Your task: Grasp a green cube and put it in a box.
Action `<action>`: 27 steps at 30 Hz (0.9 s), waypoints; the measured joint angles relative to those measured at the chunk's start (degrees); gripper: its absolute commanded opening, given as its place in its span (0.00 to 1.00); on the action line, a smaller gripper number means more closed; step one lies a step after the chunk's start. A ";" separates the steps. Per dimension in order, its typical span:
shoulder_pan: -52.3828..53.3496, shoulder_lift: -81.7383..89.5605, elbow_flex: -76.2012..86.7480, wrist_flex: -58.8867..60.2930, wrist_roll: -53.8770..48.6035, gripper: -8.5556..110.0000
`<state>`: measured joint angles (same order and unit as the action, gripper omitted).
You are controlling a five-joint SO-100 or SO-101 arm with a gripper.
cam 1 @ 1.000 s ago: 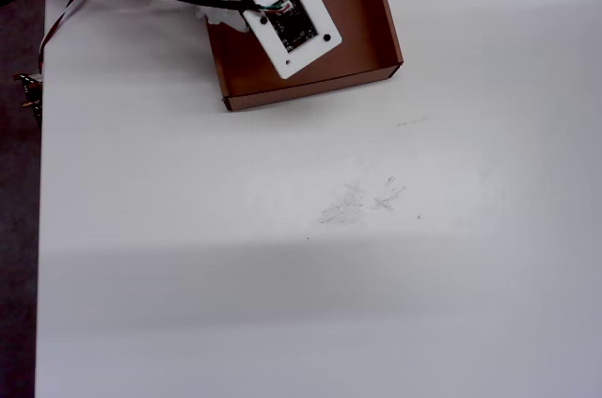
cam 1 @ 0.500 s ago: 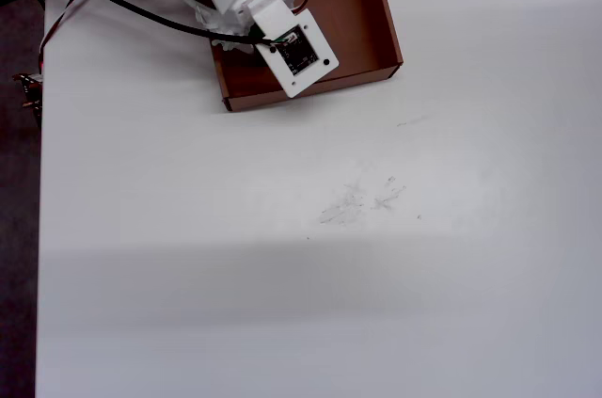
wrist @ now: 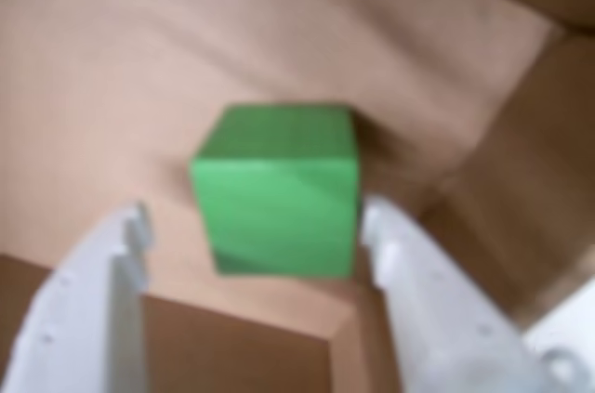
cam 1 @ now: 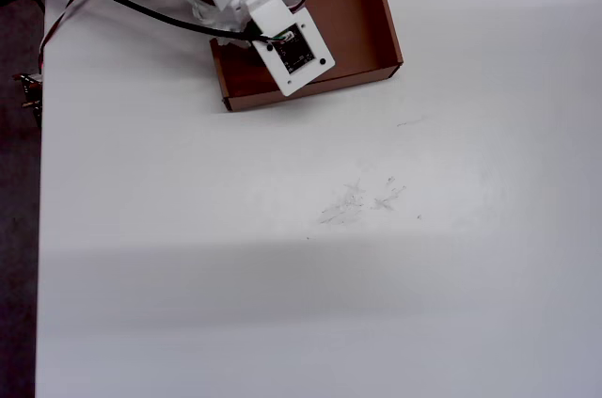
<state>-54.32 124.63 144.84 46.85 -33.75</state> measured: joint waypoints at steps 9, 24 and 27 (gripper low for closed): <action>4.83 5.89 -9.49 10.55 0.00 0.33; 34.98 19.69 -13.62 11.78 -18.11 0.22; 38.94 22.24 -8.44 7.65 -18.54 0.20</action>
<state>-15.38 146.87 136.41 54.49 -52.29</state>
